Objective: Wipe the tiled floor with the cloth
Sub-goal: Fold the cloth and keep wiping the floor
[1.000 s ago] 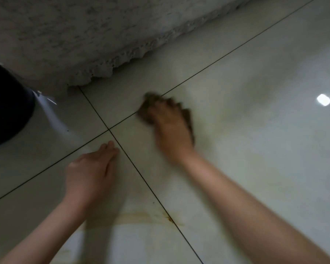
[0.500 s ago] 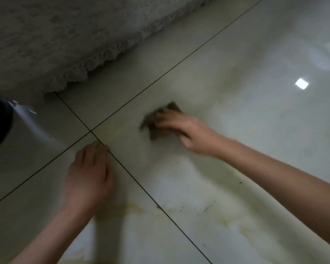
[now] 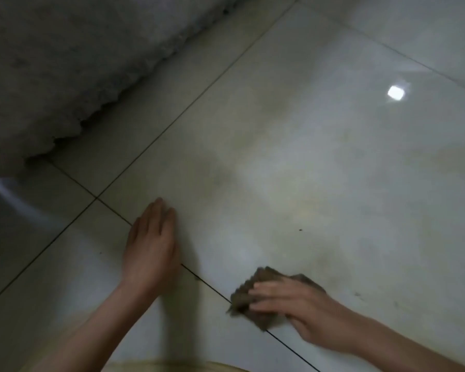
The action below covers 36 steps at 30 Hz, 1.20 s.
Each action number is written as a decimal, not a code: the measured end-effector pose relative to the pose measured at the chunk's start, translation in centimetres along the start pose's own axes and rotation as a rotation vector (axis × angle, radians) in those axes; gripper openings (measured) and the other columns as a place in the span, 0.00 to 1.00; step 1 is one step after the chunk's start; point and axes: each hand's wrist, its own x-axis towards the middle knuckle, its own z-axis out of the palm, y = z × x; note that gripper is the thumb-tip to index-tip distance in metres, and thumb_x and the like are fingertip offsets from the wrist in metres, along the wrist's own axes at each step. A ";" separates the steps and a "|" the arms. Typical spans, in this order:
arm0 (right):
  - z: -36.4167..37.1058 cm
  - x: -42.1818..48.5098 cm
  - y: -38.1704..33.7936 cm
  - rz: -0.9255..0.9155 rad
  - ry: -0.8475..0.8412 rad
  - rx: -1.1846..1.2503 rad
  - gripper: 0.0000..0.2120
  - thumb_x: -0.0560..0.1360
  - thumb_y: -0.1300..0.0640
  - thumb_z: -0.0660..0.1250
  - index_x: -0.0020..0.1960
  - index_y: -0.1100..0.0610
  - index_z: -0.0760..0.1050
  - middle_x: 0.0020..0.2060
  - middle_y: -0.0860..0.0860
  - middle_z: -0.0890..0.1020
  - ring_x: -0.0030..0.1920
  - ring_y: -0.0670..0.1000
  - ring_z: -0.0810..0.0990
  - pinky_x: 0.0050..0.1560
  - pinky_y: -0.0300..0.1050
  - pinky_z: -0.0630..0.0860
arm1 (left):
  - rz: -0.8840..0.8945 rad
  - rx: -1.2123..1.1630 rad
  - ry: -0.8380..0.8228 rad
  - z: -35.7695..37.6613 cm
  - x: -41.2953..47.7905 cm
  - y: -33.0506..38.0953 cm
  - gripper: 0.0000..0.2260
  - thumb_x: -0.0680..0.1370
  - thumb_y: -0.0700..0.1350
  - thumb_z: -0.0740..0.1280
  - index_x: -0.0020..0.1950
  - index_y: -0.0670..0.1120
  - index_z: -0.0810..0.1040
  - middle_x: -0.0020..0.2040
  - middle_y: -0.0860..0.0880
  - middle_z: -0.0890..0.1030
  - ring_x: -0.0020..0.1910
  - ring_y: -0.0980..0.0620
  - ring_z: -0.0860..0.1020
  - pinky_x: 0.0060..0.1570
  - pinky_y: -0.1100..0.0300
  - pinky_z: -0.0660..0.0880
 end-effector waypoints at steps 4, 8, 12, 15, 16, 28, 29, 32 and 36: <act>-7.2 1.4 4.1 0.216 0.263 -0.057 0.19 0.77 0.70 0.56 0.63 0.63 0.77 0.66 0.58 0.74 0.69 0.53 0.72 0.71 0.39 0.63 | 0.150 0.037 0.037 0.4 0.5 2.7 0.24 0.70 0.39 0.56 0.65 0.33 0.74 0.68 0.33 0.72 0.66 0.33 0.71 0.61 0.37 0.70; -11.5 3.8 10.4 0.583 0.470 -0.115 0.27 0.75 0.75 0.58 0.71 0.58 0.69 0.72 0.58 0.67 0.74 0.53 0.64 0.72 0.34 0.53 | 0.238 0.065 0.045 1.0 0.3 4.7 0.22 0.70 0.37 0.60 0.63 0.35 0.76 0.65 0.35 0.75 0.64 0.34 0.74 0.58 0.39 0.73; -5.8 4.6 8.9 0.511 0.576 -0.182 0.25 0.69 0.79 0.59 0.64 0.66 0.76 0.66 0.65 0.73 0.69 0.63 0.71 0.72 0.49 0.62 | 0.234 0.067 0.033 1.4 0.4 5.4 0.21 0.71 0.39 0.60 0.63 0.35 0.77 0.64 0.35 0.76 0.63 0.33 0.75 0.53 0.39 0.75; 0.0 1.3 4.4 0.255 0.401 -0.122 0.24 0.67 0.78 0.60 0.59 0.66 0.79 0.63 0.63 0.77 0.66 0.63 0.72 0.71 0.54 0.63 | 0.182 0.055 0.016 1.7 0.4 5.8 0.21 0.71 0.32 0.70 0.64 0.35 0.76 0.65 0.34 0.75 0.64 0.32 0.73 0.56 0.37 0.73; 1.2 0.1 3.2 0.209 0.324 -0.086 0.24 0.68 0.77 0.61 0.60 0.65 0.79 0.64 0.60 0.76 0.68 0.60 0.71 0.72 0.55 0.64 | 0.164 0.056 0.007 1.8 0.3 5.9 0.22 0.70 0.31 0.72 0.64 0.34 0.76 0.66 0.34 0.74 0.64 0.32 0.73 0.57 0.36 0.72; -4.5 -17.6 1.9 0.870 0.835 0.204 0.37 0.75 0.74 0.64 0.69 0.36 0.65 0.62 0.50 0.77 0.49 0.35 0.77 0.49 0.23 0.67 | 0.238 0.281 -0.184 0.5 -0.3 13.3 0.31 0.79 0.42 0.53 0.78 0.41 0.40 0.77 0.38 0.36 0.77 0.40 0.38 0.75 0.45 0.45; -4.3 -20.2 3.3 0.993 0.858 0.174 0.32 0.76 0.69 0.65 0.70 0.39 0.66 0.64 0.54 0.76 0.52 0.43 0.78 0.51 0.28 0.68 | 0.278 0.290 -0.182 0.8 -0.3 14.3 0.31 0.79 0.42 0.52 0.78 0.41 0.39 0.77 0.39 0.35 0.77 0.41 0.37 0.75 0.46 0.44; -2.5 -25.1 7.2 1.312 0.796 0.122 0.27 0.81 0.56 0.61 0.77 0.52 0.57 0.75 0.59 0.62 0.72 0.58 0.64 0.71 0.51 0.61 | 0.385 0.312 -0.175 1.9 -0.8 16.9 0.30 0.80 0.41 0.50 0.78 0.41 0.39 0.78 0.40 0.35 0.77 0.43 0.36 0.75 0.47 0.42; 0.8 -21.2 7.6 1.319 0.836 -0.166 0.22 0.83 0.58 0.52 0.75 0.65 0.59 0.73 0.69 0.59 0.75 0.68 0.57 0.74 0.63 0.55 | 0.471 0.305 -0.207 3.0 -2.0 18.8 0.29 0.80 0.42 0.50 0.78 0.41 0.40 0.79 0.43 0.38 0.78 0.44 0.38 0.76 0.49 0.42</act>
